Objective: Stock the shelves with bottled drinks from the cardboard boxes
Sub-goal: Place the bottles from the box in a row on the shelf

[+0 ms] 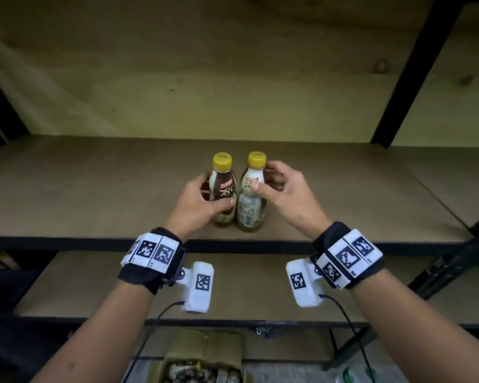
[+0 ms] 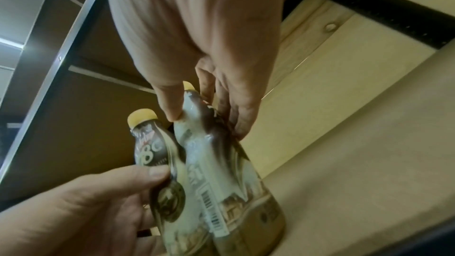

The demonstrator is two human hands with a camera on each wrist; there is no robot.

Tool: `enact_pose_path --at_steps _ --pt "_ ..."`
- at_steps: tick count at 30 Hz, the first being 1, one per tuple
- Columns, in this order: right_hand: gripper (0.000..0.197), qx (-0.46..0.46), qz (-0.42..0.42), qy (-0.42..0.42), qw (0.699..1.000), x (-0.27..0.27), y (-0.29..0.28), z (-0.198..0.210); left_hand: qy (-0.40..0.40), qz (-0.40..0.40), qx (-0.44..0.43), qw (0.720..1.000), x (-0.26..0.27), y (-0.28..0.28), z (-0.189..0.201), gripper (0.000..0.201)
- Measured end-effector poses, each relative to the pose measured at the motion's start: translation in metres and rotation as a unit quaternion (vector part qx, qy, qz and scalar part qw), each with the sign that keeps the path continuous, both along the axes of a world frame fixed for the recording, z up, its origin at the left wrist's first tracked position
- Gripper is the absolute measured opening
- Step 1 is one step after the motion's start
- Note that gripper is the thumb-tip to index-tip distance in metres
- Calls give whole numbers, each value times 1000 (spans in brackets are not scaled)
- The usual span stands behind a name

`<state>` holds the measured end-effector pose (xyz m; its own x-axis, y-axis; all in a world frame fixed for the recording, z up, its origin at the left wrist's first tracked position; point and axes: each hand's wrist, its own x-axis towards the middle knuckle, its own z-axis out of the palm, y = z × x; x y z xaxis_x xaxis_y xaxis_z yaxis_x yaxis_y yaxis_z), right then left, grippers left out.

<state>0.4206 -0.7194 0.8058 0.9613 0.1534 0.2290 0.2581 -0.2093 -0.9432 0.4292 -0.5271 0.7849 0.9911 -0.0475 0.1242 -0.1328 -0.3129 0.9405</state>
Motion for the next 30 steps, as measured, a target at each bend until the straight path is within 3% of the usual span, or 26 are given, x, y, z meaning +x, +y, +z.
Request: enact_pose_path --at_steps 6,9,12,16,22,30 --pt "54 -136 42 8 990 18 -1 -3 -8 47 -11 999 -2 -4 1 59" --pt "57 -103 49 31 993 26 11 -6 -9 52 20 998 2 13 2 49" --pt "61 -101 68 59 991 38 38 -7 2 33 75 997 12 50 7 54" --pt "62 -119 99 73 985 62 111 -3 21 14 186 982 36 127 23 56" --pt "63 -134 130 78 979 108 250 1 33 15 265 964 71 266 34 50" --pt "61 -154 109 47 981 170 420 -1 33 96 262 960 130 413 28 43"
